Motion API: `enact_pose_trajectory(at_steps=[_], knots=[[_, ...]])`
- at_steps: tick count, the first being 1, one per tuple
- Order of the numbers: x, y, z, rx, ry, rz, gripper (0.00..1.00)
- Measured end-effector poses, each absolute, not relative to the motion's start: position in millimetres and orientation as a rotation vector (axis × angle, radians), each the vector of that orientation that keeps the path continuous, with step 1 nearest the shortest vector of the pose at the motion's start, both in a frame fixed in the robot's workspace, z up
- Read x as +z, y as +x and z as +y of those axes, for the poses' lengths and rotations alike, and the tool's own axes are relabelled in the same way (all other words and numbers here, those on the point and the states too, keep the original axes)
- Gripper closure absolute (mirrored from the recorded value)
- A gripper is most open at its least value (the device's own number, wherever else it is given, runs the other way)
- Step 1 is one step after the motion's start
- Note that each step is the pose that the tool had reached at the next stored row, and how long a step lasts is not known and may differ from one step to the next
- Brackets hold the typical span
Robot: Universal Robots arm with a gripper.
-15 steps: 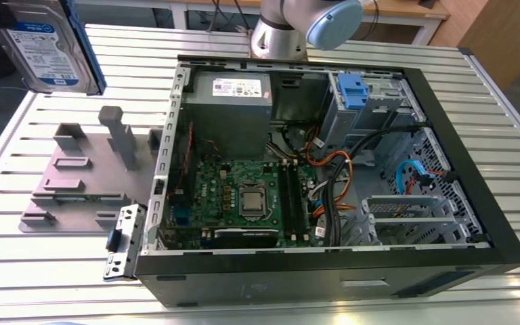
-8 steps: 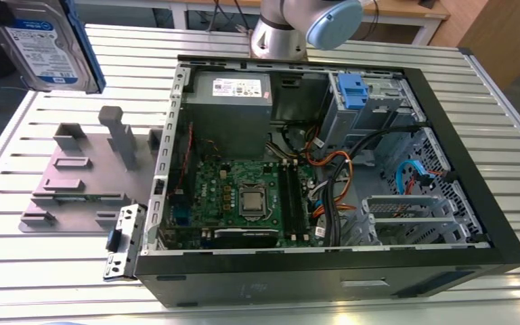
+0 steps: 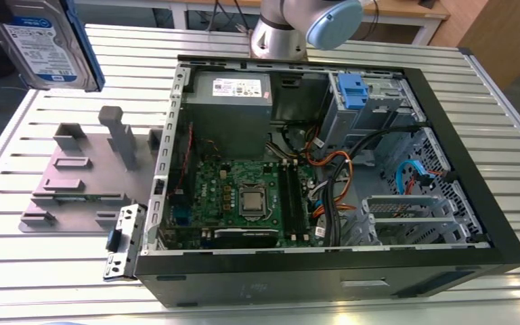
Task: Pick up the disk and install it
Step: 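Pick up the disk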
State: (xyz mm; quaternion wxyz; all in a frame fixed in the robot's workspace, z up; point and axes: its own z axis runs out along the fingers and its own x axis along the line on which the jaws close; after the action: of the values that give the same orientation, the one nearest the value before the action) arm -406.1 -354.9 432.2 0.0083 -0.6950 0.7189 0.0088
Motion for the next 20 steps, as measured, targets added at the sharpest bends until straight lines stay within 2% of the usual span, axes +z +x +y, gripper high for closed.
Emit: enact_pose_trajectory(at_steps=[20], knots=[[442.1,-406.1,-354.9,0.028,-2.172,2.247,0.64]])
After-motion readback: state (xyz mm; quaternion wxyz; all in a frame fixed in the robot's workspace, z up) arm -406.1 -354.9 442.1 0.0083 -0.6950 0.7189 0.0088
